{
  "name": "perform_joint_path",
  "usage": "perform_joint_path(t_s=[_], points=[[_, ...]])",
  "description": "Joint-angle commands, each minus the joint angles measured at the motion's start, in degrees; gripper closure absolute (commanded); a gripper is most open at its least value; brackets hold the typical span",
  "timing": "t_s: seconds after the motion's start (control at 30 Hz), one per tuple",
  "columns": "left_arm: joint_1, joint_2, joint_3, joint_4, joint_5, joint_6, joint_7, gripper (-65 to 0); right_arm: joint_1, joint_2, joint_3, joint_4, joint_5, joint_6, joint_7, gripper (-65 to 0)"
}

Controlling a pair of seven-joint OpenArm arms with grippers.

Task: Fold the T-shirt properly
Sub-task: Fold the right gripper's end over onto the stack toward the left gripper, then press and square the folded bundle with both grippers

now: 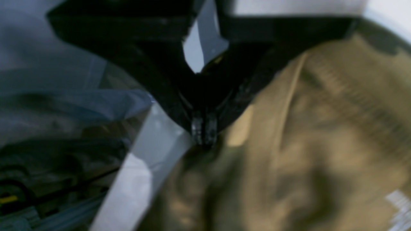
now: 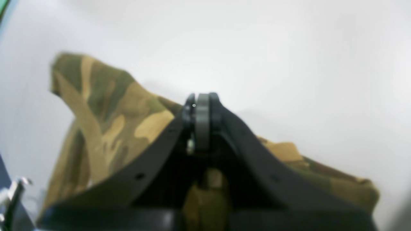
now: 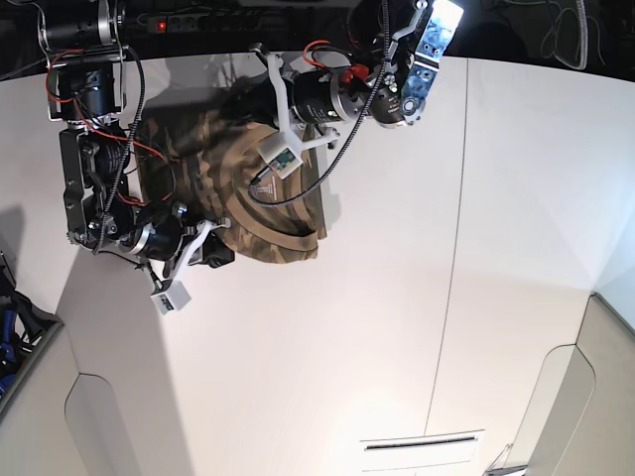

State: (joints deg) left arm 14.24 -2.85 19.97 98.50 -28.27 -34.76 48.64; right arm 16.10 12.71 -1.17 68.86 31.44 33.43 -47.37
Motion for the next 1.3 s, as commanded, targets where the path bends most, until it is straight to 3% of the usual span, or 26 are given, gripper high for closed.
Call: perform_joint_path(t_s=[0.0, 0.33, 0.5, 0.63, 0.83, 1.03, 1.27], points=[[-0.76, 0.11, -1.20, 0.85, -0.90, -0.37, -0.63, 0.0, 1.44, 0.48, 0.13, 0.66, 0.44, 0.44, 1.09, 0.0], [-1.01, -2.71, -10.40, 0.85, 0.07, -0.42, -0.46, 0.0, 1.29, 0.92, 0.35, 0.68, 2.73, 0.42, -2.45, 0.0], [-4.28, -5.03, -10.67, 0.35, 1.16, -0.35, -0.81, 0.0, 0.81, 0.94, 1.40, 0.81, 5.92, 0.44, -5.86, 0.0], [-8.26, -5.27, -10.67, -2.69, 4.68, 2.38, -0.90, 0.0, -1.79, 0.90, 4.33, 2.16, 8.96, 0.46, -6.12, 0.0], [-13.35, -5.29, -10.67, -9.09, 7.98, 2.67, -2.27, 0.0, -7.93, 0.90, 8.24, 6.38, 14.51, 1.11, -8.70, 0.0], [-19.32, -5.29, -10.67, -13.03, 7.98, 5.86, -2.99, 0.0, -14.86, 0.79, 9.20, 14.32, 17.16, 1.07, -9.46, 0.0], [-20.57, -5.66, -10.67, -10.56, 3.50, 4.07, -1.73, 0.0, -16.74, 0.74, 9.46, 19.45, 16.96, 1.05, -9.44, 0.0]])
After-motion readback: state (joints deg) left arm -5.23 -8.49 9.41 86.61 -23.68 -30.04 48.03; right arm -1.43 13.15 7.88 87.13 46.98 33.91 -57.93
